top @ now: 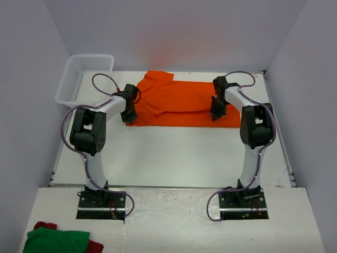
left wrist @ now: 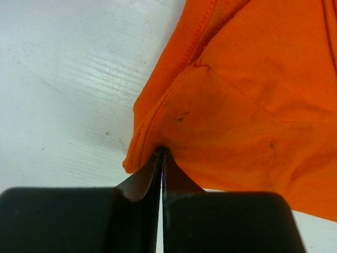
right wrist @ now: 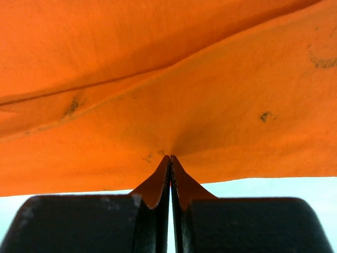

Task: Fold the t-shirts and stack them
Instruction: Fold the flattened tshirt in 1/3 of the way

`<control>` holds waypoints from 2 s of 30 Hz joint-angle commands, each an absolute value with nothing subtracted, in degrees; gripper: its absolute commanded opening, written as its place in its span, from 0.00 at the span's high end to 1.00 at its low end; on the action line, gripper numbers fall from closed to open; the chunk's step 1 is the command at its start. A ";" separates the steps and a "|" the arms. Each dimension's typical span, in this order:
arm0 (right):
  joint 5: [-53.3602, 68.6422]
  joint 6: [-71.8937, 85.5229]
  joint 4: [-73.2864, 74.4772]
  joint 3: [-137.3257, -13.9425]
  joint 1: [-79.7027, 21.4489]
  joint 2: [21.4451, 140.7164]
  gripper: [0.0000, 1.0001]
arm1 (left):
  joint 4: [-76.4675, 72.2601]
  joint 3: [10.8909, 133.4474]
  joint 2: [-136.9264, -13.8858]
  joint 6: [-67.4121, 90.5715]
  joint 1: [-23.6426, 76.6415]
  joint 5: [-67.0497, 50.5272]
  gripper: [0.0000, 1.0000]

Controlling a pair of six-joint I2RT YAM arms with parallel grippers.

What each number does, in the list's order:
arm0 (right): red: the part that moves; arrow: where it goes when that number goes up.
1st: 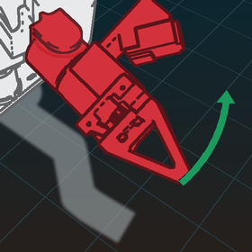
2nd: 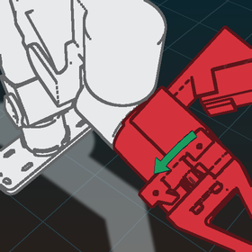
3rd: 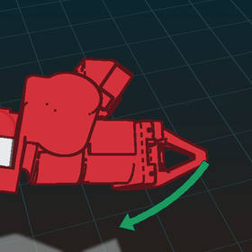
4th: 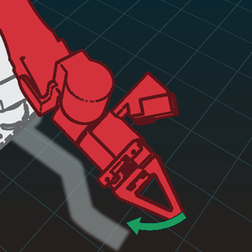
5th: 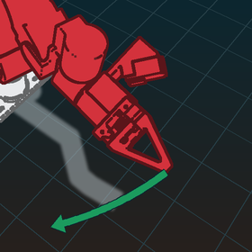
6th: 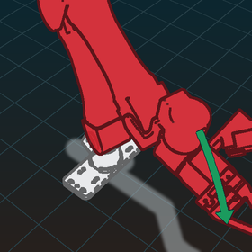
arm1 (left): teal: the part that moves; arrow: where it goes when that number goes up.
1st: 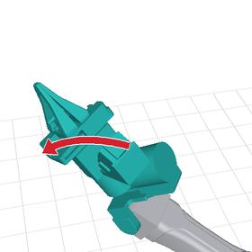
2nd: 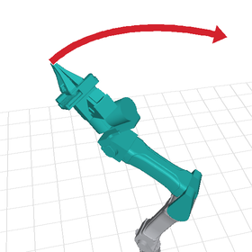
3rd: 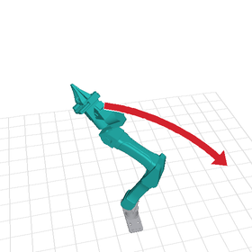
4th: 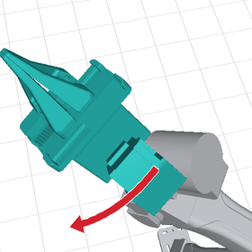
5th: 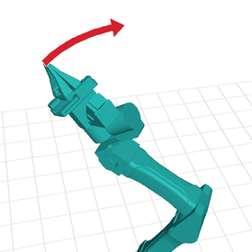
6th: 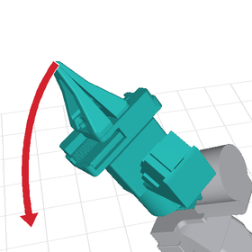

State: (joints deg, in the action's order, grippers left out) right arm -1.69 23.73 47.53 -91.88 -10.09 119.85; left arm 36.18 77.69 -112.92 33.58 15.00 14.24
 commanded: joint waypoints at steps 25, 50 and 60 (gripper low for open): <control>3.25 27.95 47.47 -85.44 -13.53 114.62 1.00 | 55.20 72.95 -113.29 42.89 2.55 20.65 1.00; 24.27 29.97 30.67 -82.96 -22.76 112.67 1.00 | 51.24 70.66 -105.73 39.99 2.90 21.45 1.00; 17.86 31.72 31.55 -80.25 -24.26 114.96 1.00 | 50.98 70.31 -105.73 39.90 2.90 21.62 1.00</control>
State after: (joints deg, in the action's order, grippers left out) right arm 21.85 30.02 30.59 -80.44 -23.64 115.81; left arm 51.66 70.59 -107.90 40.66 3.29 21.04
